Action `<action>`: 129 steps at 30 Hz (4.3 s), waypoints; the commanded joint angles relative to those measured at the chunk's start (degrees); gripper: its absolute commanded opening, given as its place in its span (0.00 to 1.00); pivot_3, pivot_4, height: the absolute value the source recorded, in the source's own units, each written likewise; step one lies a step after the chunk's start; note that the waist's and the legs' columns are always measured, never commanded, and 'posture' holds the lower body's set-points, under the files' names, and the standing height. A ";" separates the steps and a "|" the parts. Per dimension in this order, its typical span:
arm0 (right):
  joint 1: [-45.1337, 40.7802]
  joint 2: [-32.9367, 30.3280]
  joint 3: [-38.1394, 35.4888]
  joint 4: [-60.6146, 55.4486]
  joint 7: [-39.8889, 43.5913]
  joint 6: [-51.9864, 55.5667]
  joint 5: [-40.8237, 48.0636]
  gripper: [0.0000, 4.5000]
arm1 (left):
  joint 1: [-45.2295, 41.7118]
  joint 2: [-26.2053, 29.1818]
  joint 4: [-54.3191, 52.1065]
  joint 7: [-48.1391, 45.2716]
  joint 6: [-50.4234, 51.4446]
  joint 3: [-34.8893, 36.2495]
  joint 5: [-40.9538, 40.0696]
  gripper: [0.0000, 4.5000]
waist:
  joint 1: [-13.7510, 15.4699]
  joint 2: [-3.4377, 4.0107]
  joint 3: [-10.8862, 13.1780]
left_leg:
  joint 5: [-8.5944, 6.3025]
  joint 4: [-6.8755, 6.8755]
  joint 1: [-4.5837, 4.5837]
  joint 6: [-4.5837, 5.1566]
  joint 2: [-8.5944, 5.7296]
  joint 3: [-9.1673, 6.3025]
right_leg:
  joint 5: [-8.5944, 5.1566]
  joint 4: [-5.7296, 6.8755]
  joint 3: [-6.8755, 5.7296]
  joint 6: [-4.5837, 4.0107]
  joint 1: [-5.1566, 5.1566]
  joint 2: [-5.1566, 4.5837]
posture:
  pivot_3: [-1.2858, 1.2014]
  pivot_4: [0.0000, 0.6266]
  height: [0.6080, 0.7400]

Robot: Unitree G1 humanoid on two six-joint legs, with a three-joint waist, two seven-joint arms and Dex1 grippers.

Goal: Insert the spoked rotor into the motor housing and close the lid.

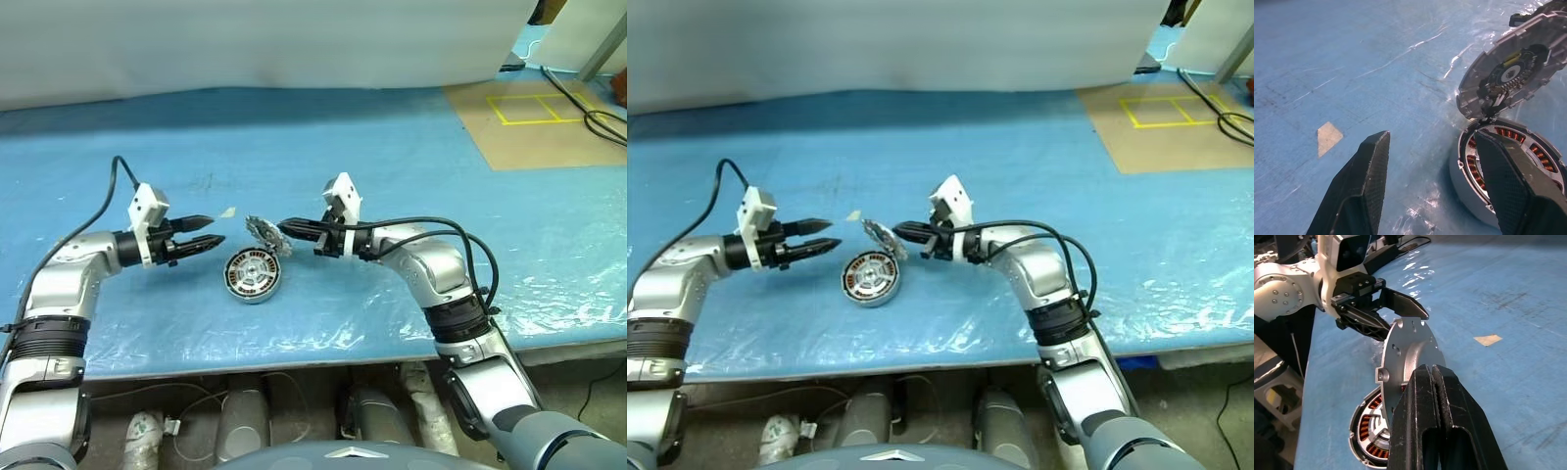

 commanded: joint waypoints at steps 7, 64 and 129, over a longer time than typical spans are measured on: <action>-1.05 2.86 3.94 1.37 2.95 0.44 0.93 0.00 | 3.77 1.05 -6.51 1.24 2.67 1.89 -2.17 0.64 | -0.16 0.00 0.00 | 0.00 0.01 0.02 0.00 0.02 0.00 | -0.12 0.03 -0.01 -0.20 0.00 0.00 | 0.52 0.24 1.00; -4.48 5.97 14.34 16.97 7.93 -22.80 -16.09 0.80 | 21.67 4.98 -26.29 -2.49 3.67 1.42 -8.41 0.65 | -0.42 -0.02 -0.03 | 0.00 0.04 0.22 0.01 0.04 0.02 | -0.13 0.04 0.05 -0.22 0.15 0.03 | 0.52 0.24 1.00; -7.92 8.84 9.03 25.68 3.79 -29.52 -21.19 0.71 | 17.00 4.72 -17.57 -3.42 -0.10 -0.64 -4.99 0.65 | -0.35 -0.02 -0.03 | -0.01 0.29 0.41 0.02 0.05 0.06 | -0.19 0.45 0.17 -0.31 0.17 0.01 | 0.52 0.24 1.00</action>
